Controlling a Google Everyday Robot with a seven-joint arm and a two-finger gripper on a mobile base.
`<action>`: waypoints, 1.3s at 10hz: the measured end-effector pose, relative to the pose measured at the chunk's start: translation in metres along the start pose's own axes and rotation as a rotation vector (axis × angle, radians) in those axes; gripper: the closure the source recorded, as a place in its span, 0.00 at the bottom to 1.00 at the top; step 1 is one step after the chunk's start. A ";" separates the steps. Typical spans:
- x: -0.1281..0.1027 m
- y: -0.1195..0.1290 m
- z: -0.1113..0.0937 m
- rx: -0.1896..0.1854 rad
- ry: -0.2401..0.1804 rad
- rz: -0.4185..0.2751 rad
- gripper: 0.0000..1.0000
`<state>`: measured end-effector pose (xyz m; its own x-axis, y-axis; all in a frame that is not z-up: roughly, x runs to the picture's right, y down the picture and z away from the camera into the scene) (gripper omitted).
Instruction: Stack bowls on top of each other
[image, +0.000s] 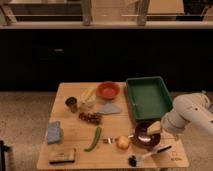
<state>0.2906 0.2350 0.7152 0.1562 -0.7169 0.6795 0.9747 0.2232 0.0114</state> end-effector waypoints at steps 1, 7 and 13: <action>0.000 0.002 0.009 -0.001 -0.006 -0.058 0.20; 0.014 0.016 0.039 0.019 0.028 -0.164 0.20; 0.035 0.021 0.054 0.042 0.093 -0.086 0.20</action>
<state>0.3078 0.2500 0.7793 0.0885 -0.7924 0.6035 0.9779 0.1845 0.0988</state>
